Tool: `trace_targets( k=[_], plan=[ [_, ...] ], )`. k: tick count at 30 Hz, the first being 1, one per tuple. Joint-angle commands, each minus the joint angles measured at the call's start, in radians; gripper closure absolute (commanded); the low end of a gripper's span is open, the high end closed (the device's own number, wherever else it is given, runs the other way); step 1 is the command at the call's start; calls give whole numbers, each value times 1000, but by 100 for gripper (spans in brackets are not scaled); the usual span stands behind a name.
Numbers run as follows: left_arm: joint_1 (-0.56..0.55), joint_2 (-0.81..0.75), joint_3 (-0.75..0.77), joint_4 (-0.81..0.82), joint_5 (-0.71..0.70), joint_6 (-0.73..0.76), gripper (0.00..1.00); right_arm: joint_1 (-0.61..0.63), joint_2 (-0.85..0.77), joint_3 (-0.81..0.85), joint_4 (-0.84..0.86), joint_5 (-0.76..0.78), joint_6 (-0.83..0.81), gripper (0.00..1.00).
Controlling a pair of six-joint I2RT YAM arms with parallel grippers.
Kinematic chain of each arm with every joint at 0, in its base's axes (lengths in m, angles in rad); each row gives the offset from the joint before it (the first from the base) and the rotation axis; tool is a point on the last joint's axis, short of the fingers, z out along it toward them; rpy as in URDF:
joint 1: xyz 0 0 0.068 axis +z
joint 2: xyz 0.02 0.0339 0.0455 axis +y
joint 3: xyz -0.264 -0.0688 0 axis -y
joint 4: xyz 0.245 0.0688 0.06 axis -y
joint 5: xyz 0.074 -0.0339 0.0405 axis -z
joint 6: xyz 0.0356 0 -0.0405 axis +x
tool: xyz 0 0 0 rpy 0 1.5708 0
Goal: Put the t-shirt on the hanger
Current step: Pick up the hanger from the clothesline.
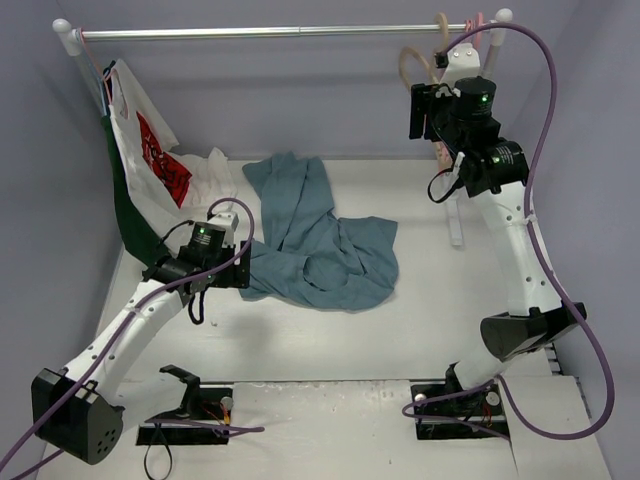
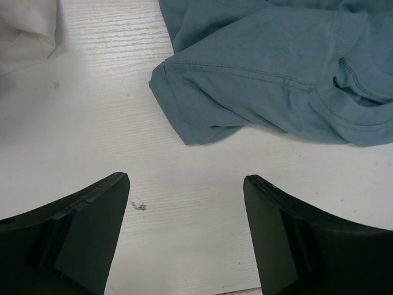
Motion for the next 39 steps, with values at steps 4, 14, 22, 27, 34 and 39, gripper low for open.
trace_targets(
  k=[4, 14, 22, 27, 34, 39],
  plan=[
    [5, 1, 37, 31, 25, 9, 24, -40, -11, -43, 112, -47, 31, 37],
    [5, 2, 40, 26, 27, 10, 24, -42, -71, -89, 195, -102, 14, 36],
    [5, 5, 38, 26, 33, 12, 24, -42, -74, -82, 237, -39, -24, 34],
    [5, 9, 38, 23, 34, 12, 24, -45, -59, -97, 230, -19, -21, 34],
    [5, 13, 41, 21, 40, 12, 24, -72, -33, -114, 214, -14, 5, 35],
    [5, 18, 41, 18, 44, 12, 24, -75, -21, -123, 214, -36, 8, 37]
  ],
)
